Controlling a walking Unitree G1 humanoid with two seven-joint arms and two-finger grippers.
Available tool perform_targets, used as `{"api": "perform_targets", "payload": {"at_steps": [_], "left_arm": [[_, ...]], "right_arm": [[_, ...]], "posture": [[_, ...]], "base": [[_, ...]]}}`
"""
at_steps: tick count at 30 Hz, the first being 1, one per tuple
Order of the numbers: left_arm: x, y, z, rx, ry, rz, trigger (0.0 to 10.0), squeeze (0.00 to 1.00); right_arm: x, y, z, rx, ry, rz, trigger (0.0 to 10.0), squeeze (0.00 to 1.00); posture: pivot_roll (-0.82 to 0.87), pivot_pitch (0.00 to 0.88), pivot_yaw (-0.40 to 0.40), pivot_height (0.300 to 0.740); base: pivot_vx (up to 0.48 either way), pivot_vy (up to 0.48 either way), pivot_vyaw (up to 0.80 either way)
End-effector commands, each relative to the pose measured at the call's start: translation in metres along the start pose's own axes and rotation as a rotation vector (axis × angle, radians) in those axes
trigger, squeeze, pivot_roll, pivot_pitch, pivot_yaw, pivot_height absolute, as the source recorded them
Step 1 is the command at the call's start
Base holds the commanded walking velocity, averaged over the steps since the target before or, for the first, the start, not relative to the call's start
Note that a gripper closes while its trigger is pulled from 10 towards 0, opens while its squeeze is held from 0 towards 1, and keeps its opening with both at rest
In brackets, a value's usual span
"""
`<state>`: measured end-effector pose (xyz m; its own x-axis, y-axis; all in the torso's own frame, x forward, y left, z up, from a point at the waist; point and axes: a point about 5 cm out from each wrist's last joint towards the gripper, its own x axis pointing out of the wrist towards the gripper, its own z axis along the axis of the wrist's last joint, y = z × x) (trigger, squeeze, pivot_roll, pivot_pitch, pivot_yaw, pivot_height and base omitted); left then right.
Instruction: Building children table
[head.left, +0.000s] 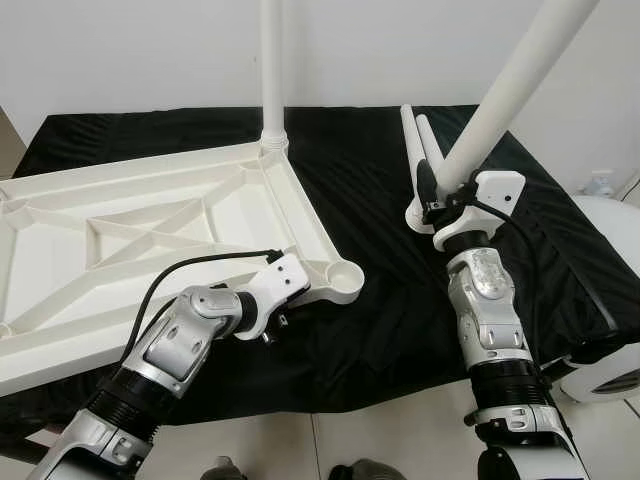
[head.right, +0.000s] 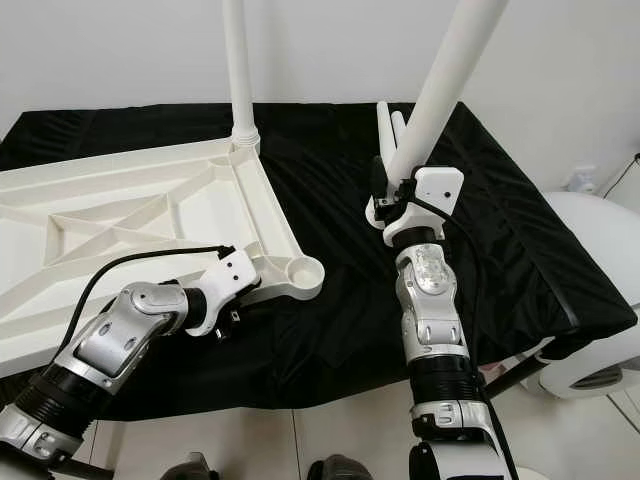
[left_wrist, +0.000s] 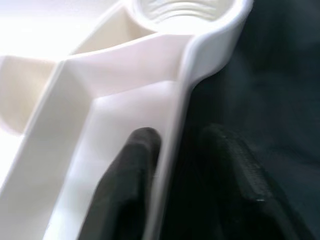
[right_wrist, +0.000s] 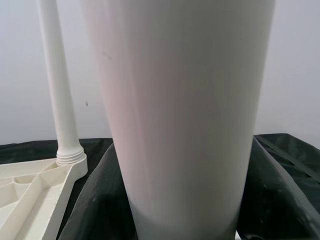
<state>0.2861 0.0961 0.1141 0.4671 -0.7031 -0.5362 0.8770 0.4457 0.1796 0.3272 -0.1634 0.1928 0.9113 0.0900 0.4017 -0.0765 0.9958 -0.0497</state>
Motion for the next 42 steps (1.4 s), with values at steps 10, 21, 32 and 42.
{"api": "perform_targets", "payload": {"at_steps": [10,21,32,42], "left_arm": [[-0.004,0.007,-0.004,0.001,0.02,0.066,8.5,0.0],[0.001,0.006,0.007,0.012,-0.016,0.085,10.0,0.0],[-0.001,0.007,0.01,0.002,-0.028,0.111,10.0,0.0],[-0.002,0.005,0.009,0.011,-0.022,0.106,10.0,0.0]], "right_arm": [[0.001,0.008,0.003,0.016,-0.008,0.071,10.0,0.0],[-0.006,0.056,0.005,0.092,0.062,0.467,10.0,0.0],[-0.014,0.069,-0.006,0.111,0.182,0.517,10.0,0.0],[-0.026,0.069,-0.016,0.194,0.294,0.507,10.0,0.0]], "posture": [[0.01,0.015,-0.048,0.74],[0.02,0.02,-0.075,0.74],[0.04,0.008,-0.069,0.74],[0.04,0.002,-0.064,0.74]], "base": [[0.0,0.0,0.0],[0.0,0.0,0.0],[0.0,0.0,0.0],[0.0,0.0,0.0]]}}
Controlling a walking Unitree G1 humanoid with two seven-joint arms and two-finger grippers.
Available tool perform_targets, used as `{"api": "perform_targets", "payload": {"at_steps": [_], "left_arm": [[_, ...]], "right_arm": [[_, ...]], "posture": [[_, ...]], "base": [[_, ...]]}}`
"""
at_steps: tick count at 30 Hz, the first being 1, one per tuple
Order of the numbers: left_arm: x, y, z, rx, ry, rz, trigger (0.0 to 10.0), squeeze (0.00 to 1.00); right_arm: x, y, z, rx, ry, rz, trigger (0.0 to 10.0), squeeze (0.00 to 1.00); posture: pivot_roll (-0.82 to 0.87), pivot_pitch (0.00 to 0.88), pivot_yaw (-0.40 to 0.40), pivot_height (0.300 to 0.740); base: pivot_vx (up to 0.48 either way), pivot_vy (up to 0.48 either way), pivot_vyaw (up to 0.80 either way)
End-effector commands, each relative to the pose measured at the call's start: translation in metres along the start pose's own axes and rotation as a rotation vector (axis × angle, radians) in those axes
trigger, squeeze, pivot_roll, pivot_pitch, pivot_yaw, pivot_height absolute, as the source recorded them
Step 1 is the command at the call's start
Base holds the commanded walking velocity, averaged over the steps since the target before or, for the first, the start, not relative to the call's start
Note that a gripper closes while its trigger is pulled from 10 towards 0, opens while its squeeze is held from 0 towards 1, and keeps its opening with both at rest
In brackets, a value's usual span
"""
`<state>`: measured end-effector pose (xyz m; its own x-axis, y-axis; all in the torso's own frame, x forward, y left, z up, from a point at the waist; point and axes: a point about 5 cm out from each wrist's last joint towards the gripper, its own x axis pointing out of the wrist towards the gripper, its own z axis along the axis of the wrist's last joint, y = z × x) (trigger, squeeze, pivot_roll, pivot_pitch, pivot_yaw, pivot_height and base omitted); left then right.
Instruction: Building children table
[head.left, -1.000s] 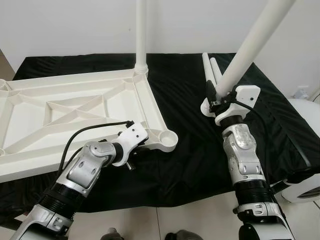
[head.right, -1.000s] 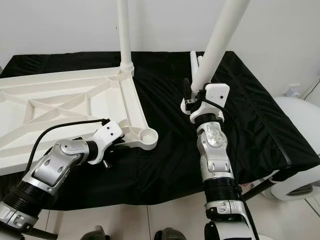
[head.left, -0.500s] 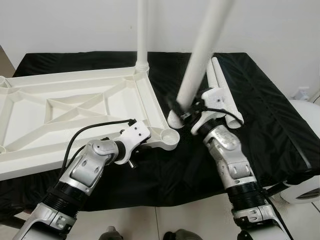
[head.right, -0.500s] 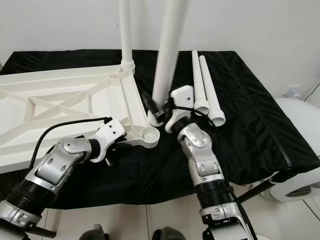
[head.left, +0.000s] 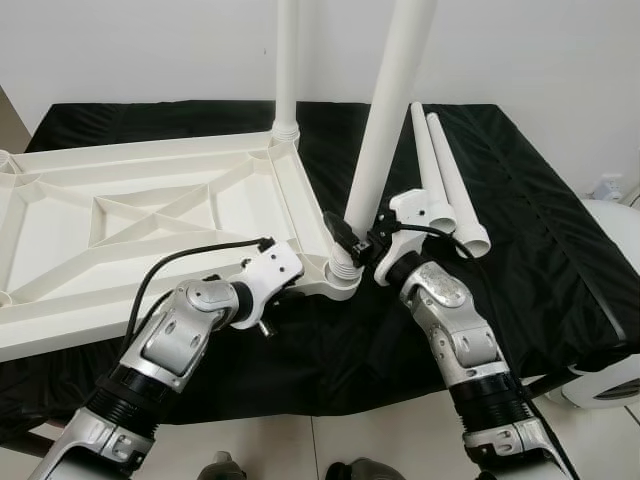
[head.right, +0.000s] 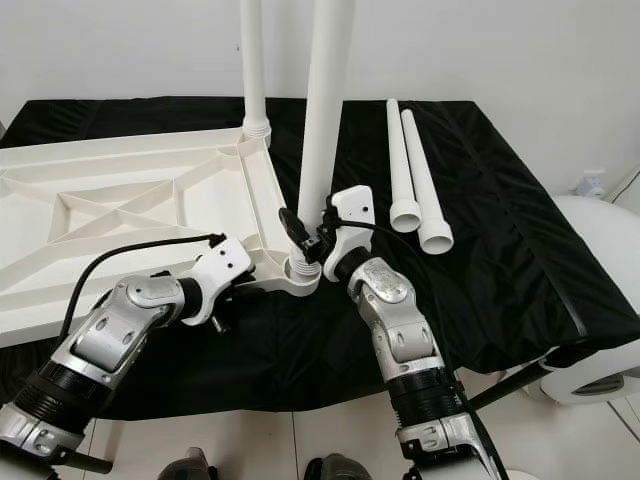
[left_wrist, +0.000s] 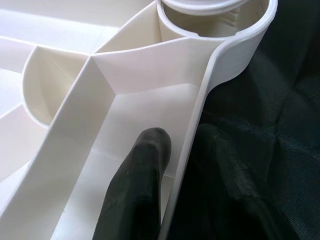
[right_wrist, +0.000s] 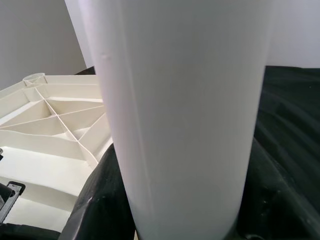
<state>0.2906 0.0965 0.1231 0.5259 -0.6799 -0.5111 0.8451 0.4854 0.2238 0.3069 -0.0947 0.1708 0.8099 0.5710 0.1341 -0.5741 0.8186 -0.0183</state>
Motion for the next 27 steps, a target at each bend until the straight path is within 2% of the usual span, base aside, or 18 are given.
{"api": "perform_targets", "payload": {"at_steps": [1,17,27], "left_arm": [[0.001,-0.001,0.002,0.0,-0.008,0.041,10.0,0.0],[-0.001,0.001,0.004,0.002,-0.014,0.055,10.0,0.0],[-0.002,0.003,0.005,0.001,-0.016,0.064,10.0,0.0]], "right_arm": [[-0.005,0.0,-0.008,0.038,0.044,0.007,10.0,0.0],[-0.01,0.001,-0.015,0.133,0.1,-0.002,10.0,0.0],[-0.013,-0.008,-0.024,0.13,0.133,-0.063,10.0,0.0]], "posture": [[0.04,0.002,-0.064,0.74],[0.04,0.007,-0.073,0.74],[0.03,0.023,-0.067,0.74]], "base": [[0.0,0.0,0.0],[0.0,0.0,0.0],[0.0,0.0,0.0]]}}
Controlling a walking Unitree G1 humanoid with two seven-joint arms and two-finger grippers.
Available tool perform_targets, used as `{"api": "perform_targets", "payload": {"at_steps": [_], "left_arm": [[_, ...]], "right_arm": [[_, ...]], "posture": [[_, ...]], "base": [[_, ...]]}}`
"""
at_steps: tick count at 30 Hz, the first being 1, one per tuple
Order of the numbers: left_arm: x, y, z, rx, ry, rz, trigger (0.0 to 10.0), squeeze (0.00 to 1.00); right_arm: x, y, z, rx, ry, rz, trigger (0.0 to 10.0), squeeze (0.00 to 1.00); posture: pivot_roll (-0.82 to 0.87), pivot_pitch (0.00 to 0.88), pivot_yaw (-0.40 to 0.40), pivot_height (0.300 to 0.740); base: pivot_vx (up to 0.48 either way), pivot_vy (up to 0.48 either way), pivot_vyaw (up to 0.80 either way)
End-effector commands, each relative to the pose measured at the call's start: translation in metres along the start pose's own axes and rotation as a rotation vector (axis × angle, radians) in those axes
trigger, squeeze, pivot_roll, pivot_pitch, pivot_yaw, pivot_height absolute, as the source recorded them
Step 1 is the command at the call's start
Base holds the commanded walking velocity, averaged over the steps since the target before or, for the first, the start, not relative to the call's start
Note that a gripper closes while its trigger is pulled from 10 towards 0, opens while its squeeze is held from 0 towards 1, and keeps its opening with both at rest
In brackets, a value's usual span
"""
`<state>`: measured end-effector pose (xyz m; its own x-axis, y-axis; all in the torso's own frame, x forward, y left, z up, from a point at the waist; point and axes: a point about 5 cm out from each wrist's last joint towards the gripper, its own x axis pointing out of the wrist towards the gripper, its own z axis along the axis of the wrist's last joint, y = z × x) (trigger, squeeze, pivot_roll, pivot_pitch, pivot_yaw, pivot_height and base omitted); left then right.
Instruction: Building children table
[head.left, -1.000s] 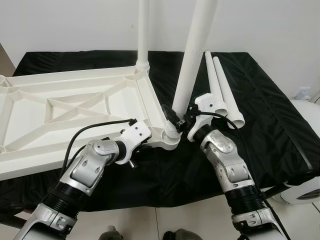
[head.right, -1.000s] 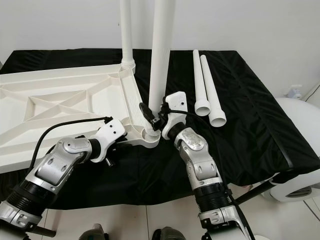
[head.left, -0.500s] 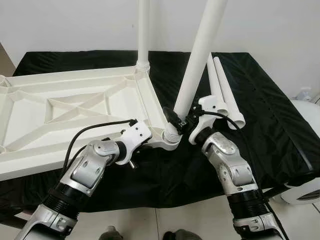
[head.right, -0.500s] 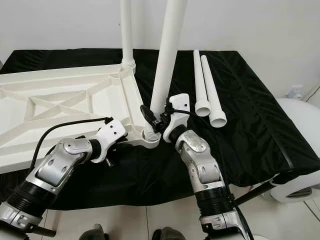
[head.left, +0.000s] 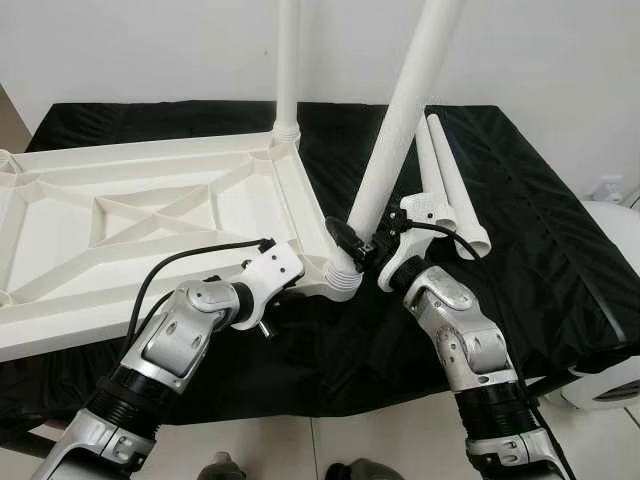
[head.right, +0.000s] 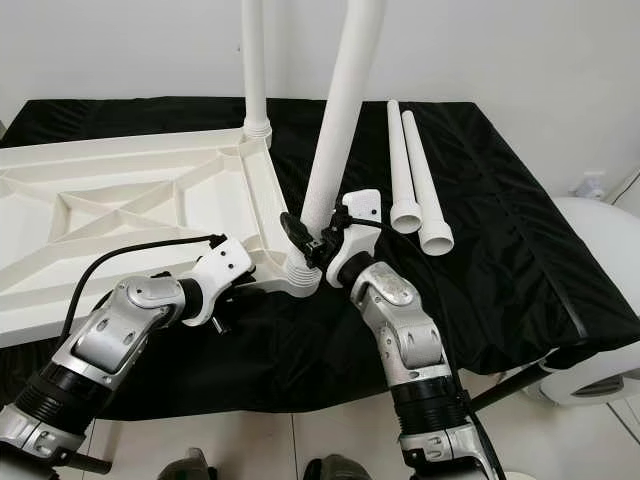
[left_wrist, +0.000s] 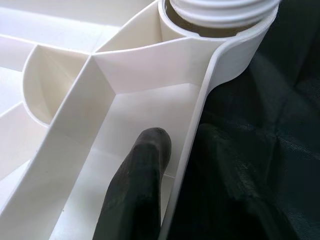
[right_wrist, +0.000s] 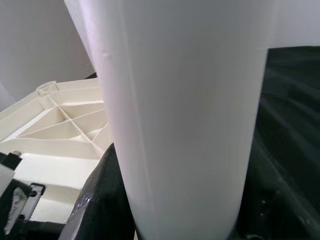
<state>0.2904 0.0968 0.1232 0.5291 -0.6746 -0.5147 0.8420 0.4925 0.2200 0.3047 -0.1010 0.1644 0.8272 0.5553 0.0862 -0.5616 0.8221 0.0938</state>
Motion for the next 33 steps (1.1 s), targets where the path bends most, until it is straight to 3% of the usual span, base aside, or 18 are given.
{"api": "perform_targets", "payload": {"at_steps": [1,11,25,33], "left_arm": [[-0.001,0.004,0.005,0.008,-0.024,0.063,10.0,0.0],[-0.002,0.004,0.006,0.009,-0.027,0.068,10.0,0.0],[-0.005,0.006,0.007,0.005,-0.035,0.078,10.0,0.0],[-0.006,0.007,0.009,0.002,-0.039,0.085,10.0,0.0]], "right_arm": [[-0.005,-0.012,-0.02,0.027,0.09,-0.08,10.0,0.0],[-0.003,-0.016,-0.023,0.032,0.09,-0.11,10.0,0.0],[-0.002,0.0,-0.036,-0.076,0.113,-0.042,10.0,0.0],[-0.007,0.001,-0.04,-0.072,0.117,-0.037,10.0,0.0]], "posture": [[0.03,0.026,-0.066,0.74],[0.04,0.028,-0.065,0.74],[0.04,0.029,-0.069,0.74],[0.04,0.031,-0.069,0.74]], "base": [[0.0,0.0,0.0],[0.0,0.0,0.0],[0.0,0.0,0.0],[0.0,0.0,0.0]]}}
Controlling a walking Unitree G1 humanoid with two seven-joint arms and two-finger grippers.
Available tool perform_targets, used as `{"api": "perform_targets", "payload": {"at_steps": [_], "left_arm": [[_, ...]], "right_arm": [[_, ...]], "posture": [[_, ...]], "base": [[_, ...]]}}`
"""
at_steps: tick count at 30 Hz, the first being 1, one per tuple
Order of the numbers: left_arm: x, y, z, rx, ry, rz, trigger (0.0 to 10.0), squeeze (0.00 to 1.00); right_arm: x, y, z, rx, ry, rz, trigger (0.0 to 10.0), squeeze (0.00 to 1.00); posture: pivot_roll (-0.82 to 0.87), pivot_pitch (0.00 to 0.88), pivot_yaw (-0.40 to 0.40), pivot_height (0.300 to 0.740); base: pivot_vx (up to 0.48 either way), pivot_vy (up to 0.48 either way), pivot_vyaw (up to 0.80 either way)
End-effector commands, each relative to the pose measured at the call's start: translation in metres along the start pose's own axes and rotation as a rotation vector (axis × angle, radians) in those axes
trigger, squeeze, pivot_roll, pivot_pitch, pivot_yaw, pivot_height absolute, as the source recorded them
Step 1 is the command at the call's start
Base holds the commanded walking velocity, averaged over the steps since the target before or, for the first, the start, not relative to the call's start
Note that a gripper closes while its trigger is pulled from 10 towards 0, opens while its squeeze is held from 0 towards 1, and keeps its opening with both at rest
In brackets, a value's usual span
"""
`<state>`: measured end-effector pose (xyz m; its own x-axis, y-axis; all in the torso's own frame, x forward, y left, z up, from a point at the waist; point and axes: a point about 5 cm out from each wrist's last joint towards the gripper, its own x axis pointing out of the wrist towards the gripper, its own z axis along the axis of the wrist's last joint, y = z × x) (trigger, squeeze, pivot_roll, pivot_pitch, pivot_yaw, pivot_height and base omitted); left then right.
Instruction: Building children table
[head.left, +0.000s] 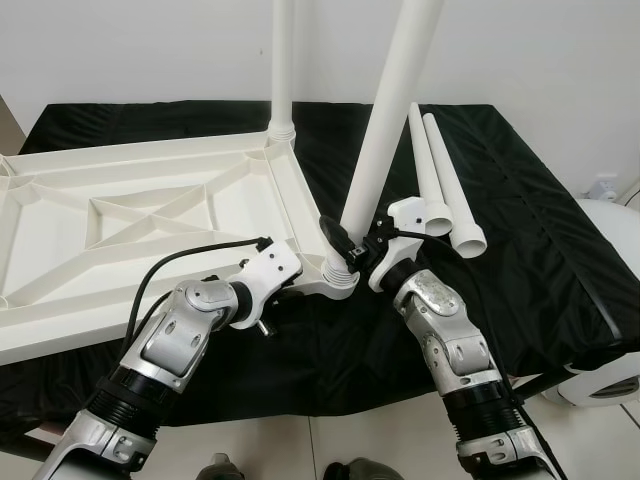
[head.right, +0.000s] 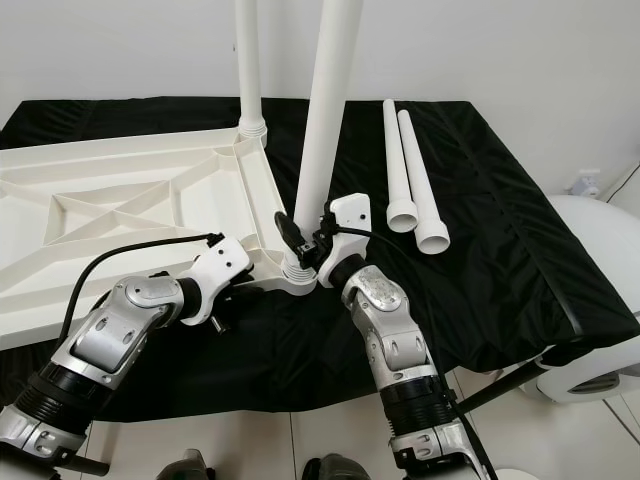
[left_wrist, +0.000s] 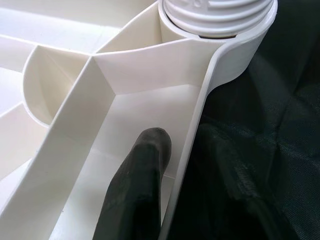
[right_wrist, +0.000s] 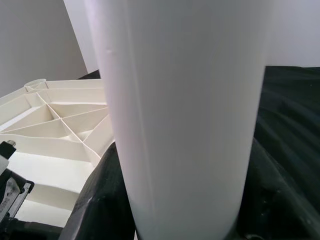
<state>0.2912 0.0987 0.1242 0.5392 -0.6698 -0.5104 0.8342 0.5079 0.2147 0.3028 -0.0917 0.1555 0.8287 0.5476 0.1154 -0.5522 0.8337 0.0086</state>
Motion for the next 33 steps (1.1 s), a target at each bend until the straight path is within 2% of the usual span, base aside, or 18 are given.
{"api": "perform_targets", "payload": {"at_steps": [1,9,14,16,24,33], "left_arm": [[-0.005,0.006,0.009,0.015,-0.039,0.073,10.0,0.0],[-0.007,0.007,0.009,0.015,-0.041,0.078,10.0,0.0],[-0.008,0.008,0.01,0.014,-0.042,0.08,10.0,0.0],[-0.009,0.008,0.01,0.015,-0.042,0.08,10.0,0.0],[-0.01,0.008,0.011,0.015,-0.043,0.081,10.0,0.0],[-0.012,0.01,0.012,0.017,-0.046,0.091,10.0,0.0]], "right_arm": [[-0.013,-0.004,-0.031,0.013,0.149,-0.024,10.0,0.0],[-0.026,0.002,-0.039,0.006,0.145,0.009,10.0,0.0],[-0.028,0.005,-0.042,0.001,0.147,0.024,10.0,0.0],[-0.027,0.008,-0.041,-0.039,0.144,0.05,10.0,0.0],[-0.021,0.007,-0.042,-0.039,0.16,0.039,10.0,0.0],[-0.004,-0.001,-0.038,-0.034,0.188,0.03,10.0,0.0]], "posture": [[0.04,0.031,-0.069,0.74],[0.03,0.038,-0.063,0.74],[0.03,0.041,-0.061,0.74],[0.03,0.043,-0.06,0.74],[0.04,0.044,-0.059,0.74],[0.04,0.043,-0.062,0.74]], "base": [[0.0,0.0,0.0],[0.0,0.0,0.0],[0.0,0.0,0.0],[0.0,0.0,0.0],[0.0,0.0,0.0],[0.0,0.0,0.0]]}}
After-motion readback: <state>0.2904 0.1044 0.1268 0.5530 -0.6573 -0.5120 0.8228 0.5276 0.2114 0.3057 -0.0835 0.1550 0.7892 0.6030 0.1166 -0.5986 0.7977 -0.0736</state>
